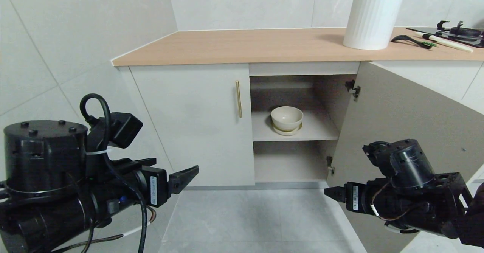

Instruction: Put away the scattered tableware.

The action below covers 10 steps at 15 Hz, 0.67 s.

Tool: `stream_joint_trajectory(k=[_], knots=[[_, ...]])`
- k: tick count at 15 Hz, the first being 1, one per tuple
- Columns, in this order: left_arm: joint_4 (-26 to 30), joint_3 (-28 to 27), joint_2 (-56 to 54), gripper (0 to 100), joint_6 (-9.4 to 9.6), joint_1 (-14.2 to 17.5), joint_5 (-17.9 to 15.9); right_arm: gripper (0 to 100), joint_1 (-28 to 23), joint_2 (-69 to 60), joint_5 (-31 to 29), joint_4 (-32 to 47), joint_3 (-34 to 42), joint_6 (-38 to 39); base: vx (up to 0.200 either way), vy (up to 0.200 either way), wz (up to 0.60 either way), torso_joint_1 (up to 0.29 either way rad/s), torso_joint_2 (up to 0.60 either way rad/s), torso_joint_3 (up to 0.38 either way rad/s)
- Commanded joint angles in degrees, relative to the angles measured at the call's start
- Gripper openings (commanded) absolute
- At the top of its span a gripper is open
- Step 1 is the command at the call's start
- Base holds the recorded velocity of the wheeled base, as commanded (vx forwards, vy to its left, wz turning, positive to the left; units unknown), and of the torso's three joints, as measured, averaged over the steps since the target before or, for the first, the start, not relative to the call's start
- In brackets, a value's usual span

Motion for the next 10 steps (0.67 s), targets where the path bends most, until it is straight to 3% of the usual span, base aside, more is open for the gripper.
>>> stream_joint_trajectory(k=[1,5,7,10], knots=[[-0.19,0.48,-0.07,100,0.03,0.03,0.01,100,0.02,-0.78,-0.06,-0.08,1.37,0.09,0.0,0.0,0.0,0.0,0.0,0.0],[-0.19,0.66,-0.07,100,0.21,0.03,0.01,100,0.02,-6.93,-0.06,-0.08,9.11,0.71,0.0,0.0,0.0,0.0,0.0,0.0],[-0.19,0.75,0.11,100,0.38,0.03,0.01,100,-0.16,-11.06,-0.06,-0.08,14.38,3.17,0.0,-0.2,0.0,0.002,0.0,0.007],[-0.19,0.75,0.02,100,0.38,-0.06,-0.08,100,-2.09,-14.31,-0.23,0.01,15.44,5.54,0.0,-0.2,0.0,0.004,0.0,-0.001]])
